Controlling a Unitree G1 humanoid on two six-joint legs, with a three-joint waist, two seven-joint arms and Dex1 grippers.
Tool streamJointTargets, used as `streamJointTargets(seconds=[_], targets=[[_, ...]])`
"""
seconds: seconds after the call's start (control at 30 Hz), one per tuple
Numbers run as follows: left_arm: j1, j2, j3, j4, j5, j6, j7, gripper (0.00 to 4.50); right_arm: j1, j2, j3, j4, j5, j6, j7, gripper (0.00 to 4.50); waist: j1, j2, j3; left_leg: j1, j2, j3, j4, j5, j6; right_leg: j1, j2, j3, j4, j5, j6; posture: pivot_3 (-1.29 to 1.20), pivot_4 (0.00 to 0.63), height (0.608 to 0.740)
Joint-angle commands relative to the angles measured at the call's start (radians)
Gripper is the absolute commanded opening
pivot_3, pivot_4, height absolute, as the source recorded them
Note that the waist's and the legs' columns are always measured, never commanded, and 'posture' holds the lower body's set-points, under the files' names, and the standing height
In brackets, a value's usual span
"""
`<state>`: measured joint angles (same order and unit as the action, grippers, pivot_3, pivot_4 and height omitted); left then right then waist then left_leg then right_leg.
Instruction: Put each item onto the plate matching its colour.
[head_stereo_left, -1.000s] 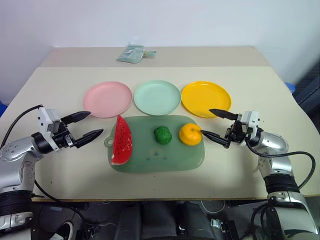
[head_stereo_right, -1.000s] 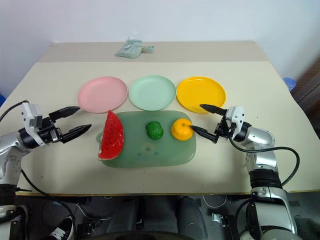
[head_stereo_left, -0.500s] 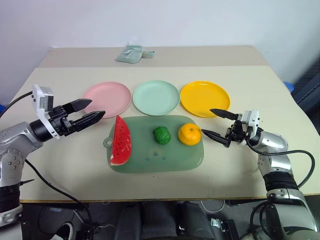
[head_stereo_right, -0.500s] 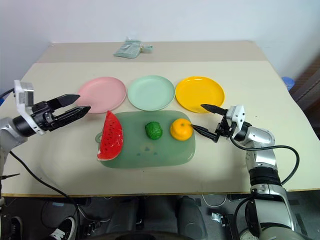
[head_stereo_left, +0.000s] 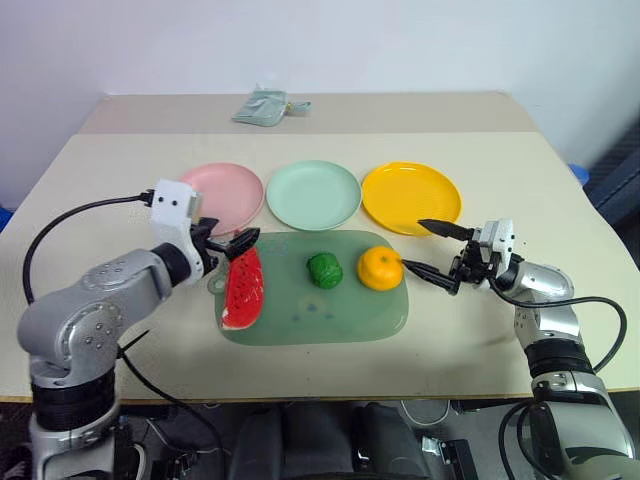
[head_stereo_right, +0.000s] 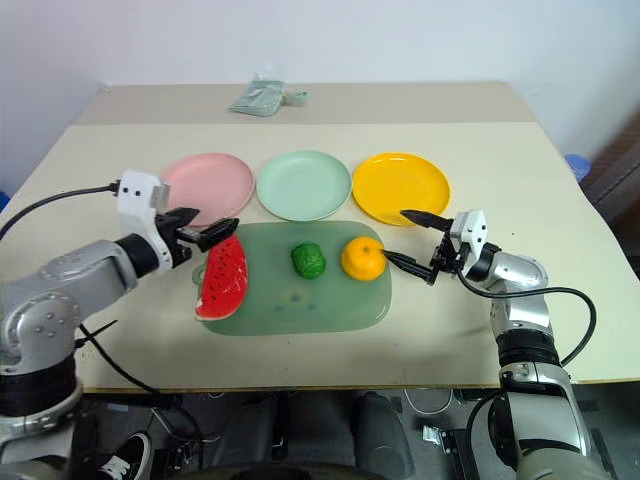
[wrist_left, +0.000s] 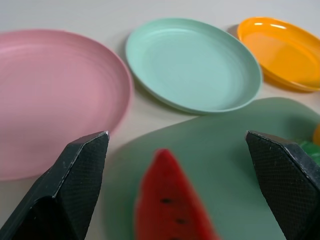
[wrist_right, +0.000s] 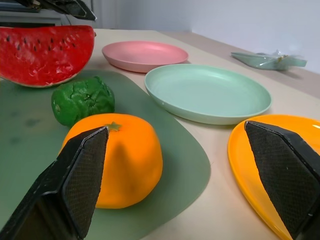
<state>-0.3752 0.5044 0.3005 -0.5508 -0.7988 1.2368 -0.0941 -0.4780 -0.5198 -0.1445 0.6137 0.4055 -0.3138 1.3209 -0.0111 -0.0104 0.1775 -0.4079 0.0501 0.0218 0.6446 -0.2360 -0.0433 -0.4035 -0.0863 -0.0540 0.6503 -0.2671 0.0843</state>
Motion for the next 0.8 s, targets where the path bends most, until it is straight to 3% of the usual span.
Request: streamJointTargets(seconds=[0.03, 0.17, 0.63, 0.73, 0.8], targets=[[-0.016, -0.042, 0.046, -0.057, -0.017, 0.051, 0.072, 4.48, -0.019, -0.005, -0.016, -0.001, 0.003, -0.024, 0.001, 4.50, 0.000, 0.000, 0.000, 0.000, 0.000, 0.000, 0.000, 0.000, 0.000, 0.000, 0.000, 0.000, 0.000, 0.000, 0.000, 0.00, 0.150, 0.740], [-0.002, -0.101, 0.063, -0.102, -0.039, 0.145, 0.122, 4.48, -0.016, -0.009, -0.016, 0.002, 0.000, -0.025, 0.000, 4.50, 0.000, 0.000, 0.000, 0.000, 0.000, 0.000, 0.000, 0.000, 0.000, 0.000, 0.000, 0.000, 0.000, 0.000, 0.000, 0.00, 0.150, 0.740], [0.025, -0.156, 0.078, -0.183, 0.007, 0.347, 0.149, 4.48, -0.015, -0.012, -0.015, 0.010, -0.007, -0.025, 0.008, 4.50, 0.001, 0.000, 0.000, 0.000, 0.000, 0.000, 0.001, 0.000, 0.000, 0.000, 0.000, 0.000, 0.000, 0.000, 0.000, 0.00, 0.150, 0.740], [0.057, -0.156, 0.054, -0.175, 0.035, 0.326, 0.137, 3.67, -0.014, -0.014, -0.013, 0.008, -0.009, -0.025, 0.009, 4.50, 0.000, 0.000, 0.000, 0.000, 0.000, 0.000, 0.001, 0.000, 0.000, 0.000, 0.000, 0.000, 0.000, 0.000, 0.000, 0.00, 0.150, 0.740], [0.068, -0.155, 0.048, -0.168, 0.049, 0.313, 0.126, 2.66, -0.016, -0.014, -0.014, 0.008, -0.010, -0.023, 0.008, 4.50, 0.000, 0.000, 0.000, 0.000, 0.000, 0.000, 0.000, 0.000, 0.000, 0.000, 0.000, 0.000, 0.000, 0.000, 0.000, 0.00, 0.150, 0.740]])
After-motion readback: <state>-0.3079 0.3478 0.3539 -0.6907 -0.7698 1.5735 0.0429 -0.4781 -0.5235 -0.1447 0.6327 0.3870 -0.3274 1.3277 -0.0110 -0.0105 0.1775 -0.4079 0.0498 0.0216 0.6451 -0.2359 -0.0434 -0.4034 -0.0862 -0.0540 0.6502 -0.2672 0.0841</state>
